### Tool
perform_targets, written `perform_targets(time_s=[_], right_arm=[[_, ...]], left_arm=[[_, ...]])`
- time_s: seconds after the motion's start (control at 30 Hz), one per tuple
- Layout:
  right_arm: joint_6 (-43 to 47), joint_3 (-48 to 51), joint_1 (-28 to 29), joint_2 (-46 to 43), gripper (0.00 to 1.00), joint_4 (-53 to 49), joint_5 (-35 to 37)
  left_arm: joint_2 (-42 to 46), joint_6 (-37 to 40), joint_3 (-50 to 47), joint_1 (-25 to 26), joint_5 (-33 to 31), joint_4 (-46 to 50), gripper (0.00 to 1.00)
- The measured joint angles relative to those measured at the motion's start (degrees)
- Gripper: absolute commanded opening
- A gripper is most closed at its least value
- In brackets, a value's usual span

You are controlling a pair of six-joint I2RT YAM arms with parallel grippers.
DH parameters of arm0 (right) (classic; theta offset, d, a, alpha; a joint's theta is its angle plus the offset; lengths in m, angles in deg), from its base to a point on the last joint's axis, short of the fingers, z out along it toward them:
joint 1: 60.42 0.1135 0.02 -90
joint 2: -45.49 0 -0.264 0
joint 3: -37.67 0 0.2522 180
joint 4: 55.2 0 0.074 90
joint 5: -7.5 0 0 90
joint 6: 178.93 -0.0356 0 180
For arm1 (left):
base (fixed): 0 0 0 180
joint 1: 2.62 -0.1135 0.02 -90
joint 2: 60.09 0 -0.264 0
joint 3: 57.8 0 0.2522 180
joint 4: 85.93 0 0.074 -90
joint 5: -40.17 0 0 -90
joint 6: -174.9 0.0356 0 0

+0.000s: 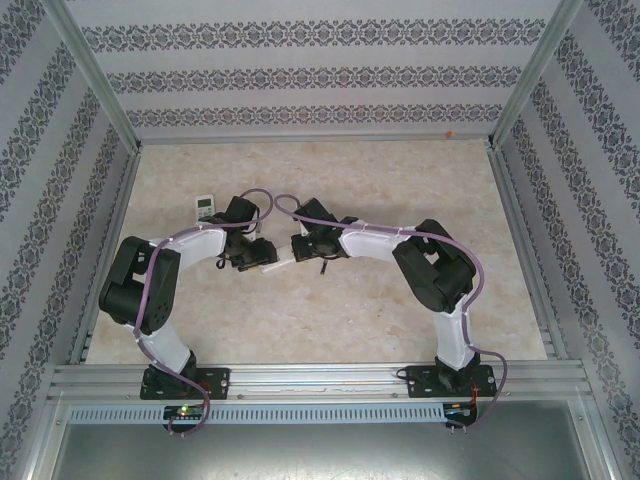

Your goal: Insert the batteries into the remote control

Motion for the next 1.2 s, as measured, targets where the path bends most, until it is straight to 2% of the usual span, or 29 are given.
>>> perform_targets(time_s=[0.17,0.27,0.47,0.7,0.97,1.1,1.2], right_arm=[[-1.1,1.3,0.2,-2.5,0.22,-1.6,0.4],[-2.2,3.2,0.3,-7.3,0.28,-3.7,2.2],[-8.0,7.4,-0.7,-17.8,0.34,-5.4,7.5],[-16.7,10.9,-1.9,-15.9,0.36,-9.1,7.2],[-20.4,9.0,-2.0,-8.3,0.26,-10.5,4.3],[-20.6,8.5,-1.9,-7.8,0.13,-10.4,4.5],[-20.1,8.4,-1.9,-8.2,0.08,-10.5,4.5]], left_arm=[[-0.2,0.0,0.3,0.0,-0.2,0.3,0.49],[-0.6,0.5,1.0,-0.2,-0.2,1.1,0.5],[-0.7,1.2,1.3,-0.3,-0.2,1.6,0.5],[-0.6,1.6,1.4,-0.4,-0.2,1.8,0.5],[-0.4,1.8,1.7,-0.4,-0.1,2.0,0.5],[-0.3,1.8,1.7,-0.4,-0.1,2.0,0.5],[-0.3,1.8,1.6,-0.4,-0.1,2.0,0.5]])
